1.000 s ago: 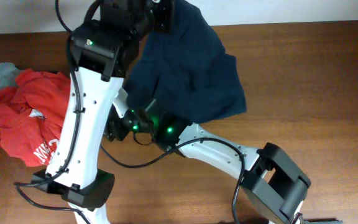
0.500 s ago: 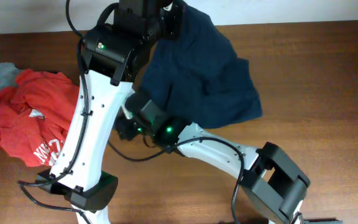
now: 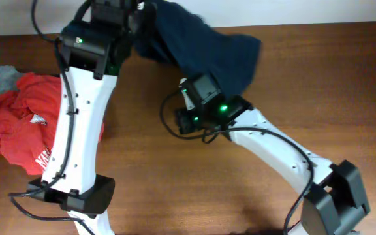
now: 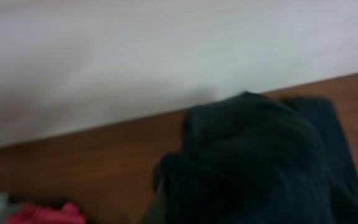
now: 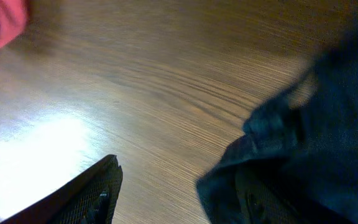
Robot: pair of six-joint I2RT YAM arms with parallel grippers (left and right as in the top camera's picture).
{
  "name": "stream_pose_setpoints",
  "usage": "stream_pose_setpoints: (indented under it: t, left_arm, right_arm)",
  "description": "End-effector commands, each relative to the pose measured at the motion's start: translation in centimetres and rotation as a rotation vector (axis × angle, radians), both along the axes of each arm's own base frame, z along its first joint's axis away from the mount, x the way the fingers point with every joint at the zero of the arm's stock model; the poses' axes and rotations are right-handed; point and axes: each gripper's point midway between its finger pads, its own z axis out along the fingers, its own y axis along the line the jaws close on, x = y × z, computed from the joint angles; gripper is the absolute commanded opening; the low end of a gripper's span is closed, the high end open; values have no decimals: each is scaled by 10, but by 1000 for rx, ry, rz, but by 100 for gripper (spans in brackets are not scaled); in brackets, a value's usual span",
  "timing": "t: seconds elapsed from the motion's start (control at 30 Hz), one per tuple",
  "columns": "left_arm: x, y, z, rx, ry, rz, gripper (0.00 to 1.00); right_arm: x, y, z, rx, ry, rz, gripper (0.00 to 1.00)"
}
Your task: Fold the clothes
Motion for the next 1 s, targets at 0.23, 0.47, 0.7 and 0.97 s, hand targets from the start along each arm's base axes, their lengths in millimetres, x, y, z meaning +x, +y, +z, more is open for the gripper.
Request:
stream_pose_setpoints:
  t: [0.23, 0.47, 0.7, 0.97]
  left_arm:
    - [-13, 35, 5, 15, 26, 85, 1]
    - [-19, 22, -2, -16, 68, 24, 1]
    - [-21, 15, -4, -39, 80, -8, 1]
    - [-15, 7, 6, -72, 35, -36, 1]
  right_arm:
    - [34, -70, 11, -19, -9, -162, 59]
    - [53, -84, 18, 2, -63, -196, 59]
    - [57, -90, 15, -23, -72, -206, 59]
    - [49, -83, -18, -24, 37, -181, 51]
